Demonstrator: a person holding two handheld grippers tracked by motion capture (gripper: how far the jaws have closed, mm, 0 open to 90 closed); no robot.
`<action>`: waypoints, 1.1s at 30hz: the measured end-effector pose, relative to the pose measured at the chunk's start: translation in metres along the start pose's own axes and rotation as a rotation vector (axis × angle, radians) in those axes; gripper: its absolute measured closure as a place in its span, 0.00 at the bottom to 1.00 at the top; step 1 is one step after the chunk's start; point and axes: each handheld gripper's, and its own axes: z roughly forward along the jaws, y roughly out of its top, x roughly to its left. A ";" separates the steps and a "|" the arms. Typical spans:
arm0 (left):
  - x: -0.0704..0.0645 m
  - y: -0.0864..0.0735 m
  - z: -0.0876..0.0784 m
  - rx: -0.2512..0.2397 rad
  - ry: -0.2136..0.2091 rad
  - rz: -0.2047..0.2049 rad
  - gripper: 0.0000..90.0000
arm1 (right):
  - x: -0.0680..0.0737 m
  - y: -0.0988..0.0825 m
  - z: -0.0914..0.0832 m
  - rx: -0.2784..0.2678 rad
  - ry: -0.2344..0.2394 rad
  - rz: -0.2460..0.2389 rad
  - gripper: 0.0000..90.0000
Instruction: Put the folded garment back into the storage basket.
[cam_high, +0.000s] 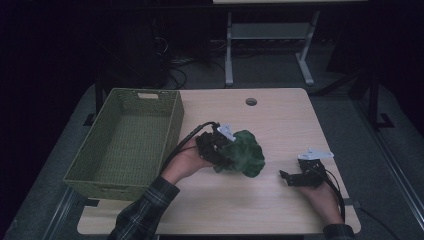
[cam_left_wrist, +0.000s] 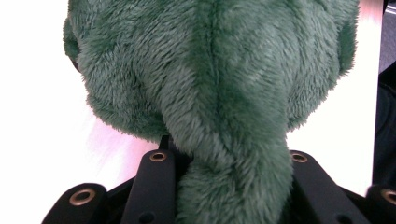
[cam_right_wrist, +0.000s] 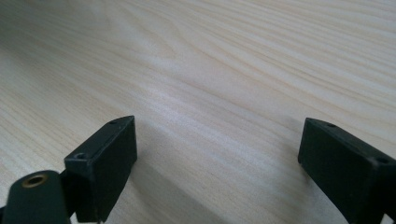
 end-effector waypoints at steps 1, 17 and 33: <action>0.001 0.000 -0.005 -0.001 0.004 -0.008 0.76 | 0.000 0.000 0.000 0.000 0.000 0.000 0.13; 0.028 -0.023 -0.085 -0.031 0.140 -0.081 0.76 | 0.000 0.000 0.000 0.000 0.000 0.000 0.13; 0.047 -0.071 -0.138 -0.073 0.229 -0.210 0.76 | 0.000 0.000 0.000 0.000 0.000 0.001 0.13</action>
